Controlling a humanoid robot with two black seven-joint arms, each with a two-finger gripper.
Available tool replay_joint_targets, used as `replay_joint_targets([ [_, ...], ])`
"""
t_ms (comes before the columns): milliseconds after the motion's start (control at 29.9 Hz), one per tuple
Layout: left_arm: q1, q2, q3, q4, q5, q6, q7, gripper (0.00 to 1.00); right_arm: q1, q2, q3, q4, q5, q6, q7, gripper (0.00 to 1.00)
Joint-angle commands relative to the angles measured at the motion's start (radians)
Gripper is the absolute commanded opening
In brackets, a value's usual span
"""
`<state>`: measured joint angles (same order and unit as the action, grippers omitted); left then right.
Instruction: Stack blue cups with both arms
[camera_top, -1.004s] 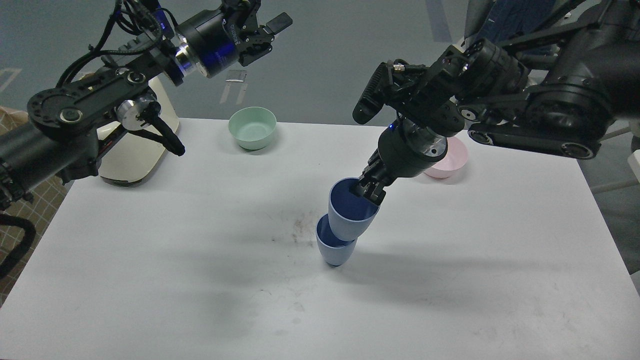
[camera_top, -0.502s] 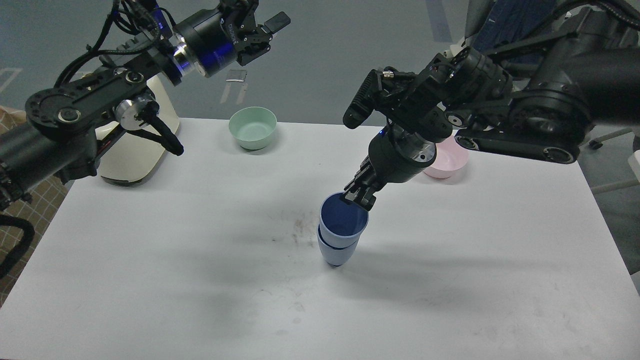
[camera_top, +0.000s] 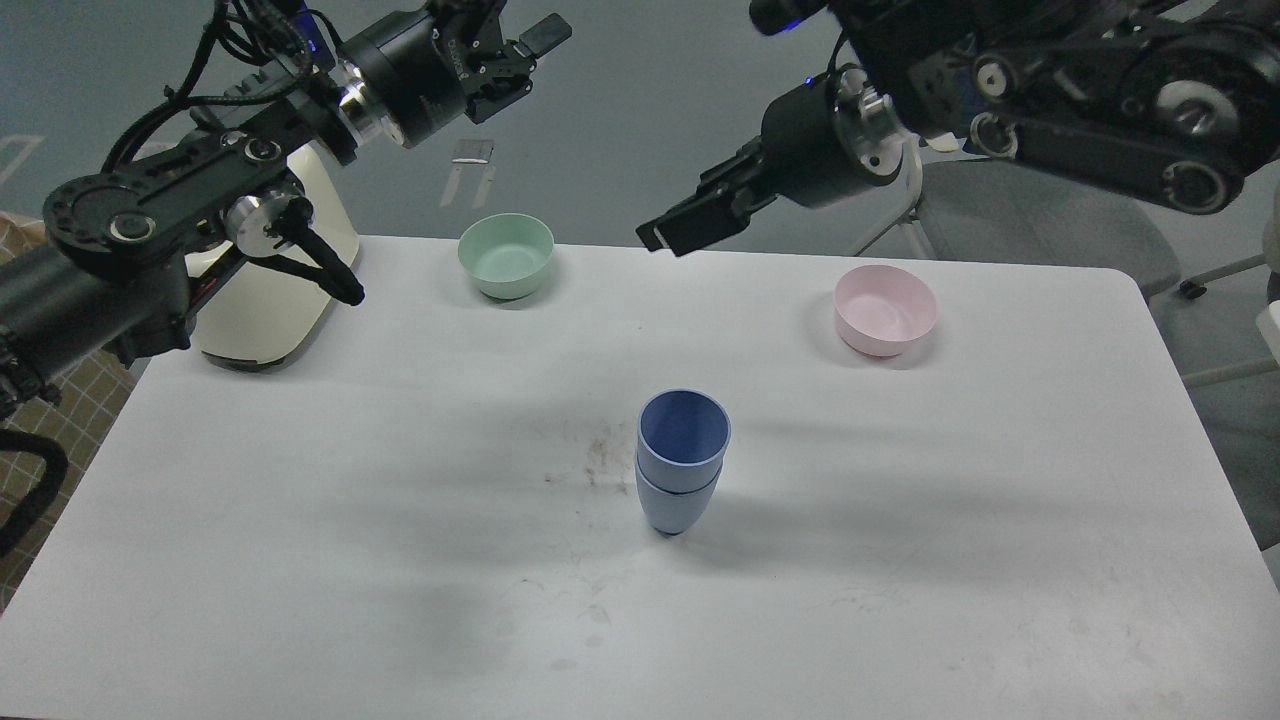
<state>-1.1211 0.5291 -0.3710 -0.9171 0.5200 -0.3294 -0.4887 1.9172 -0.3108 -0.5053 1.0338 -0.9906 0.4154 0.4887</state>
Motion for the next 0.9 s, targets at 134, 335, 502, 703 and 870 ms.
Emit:
replay_joint_targets([
  [134,0.034,-0.009,-0.034,0.081,-0.014,0.001,0.000,0.98,-0.228,-0.189,0.209,-0.102,0.268,-0.173,0.000,1.00],
  [335,0.061,-0.069,-0.081,0.211,-0.113,-0.008,0.000,0.98,-0.548,-0.173,0.661,-0.218,0.306,-0.377,0.000,1.00],
  [502,0.113,-0.130,-0.154,0.290,-0.184,-0.017,0.000,0.98,-0.780,-0.107,1.045,-0.247,0.340,-0.375,0.000,1.00],
  [703,0.119,-0.156,-0.178,0.290,-0.187,-0.106,0.000,0.98,-0.895,-0.048,1.272,-0.316,0.446,-0.255,-0.015,1.00],
  [870,0.141,-0.158,-0.232,0.290,-0.218,-0.159,0.010,0.98,-0.977,-0.048,1.375,-0.319,0.526,-0.074,-0.019,1.00],
])
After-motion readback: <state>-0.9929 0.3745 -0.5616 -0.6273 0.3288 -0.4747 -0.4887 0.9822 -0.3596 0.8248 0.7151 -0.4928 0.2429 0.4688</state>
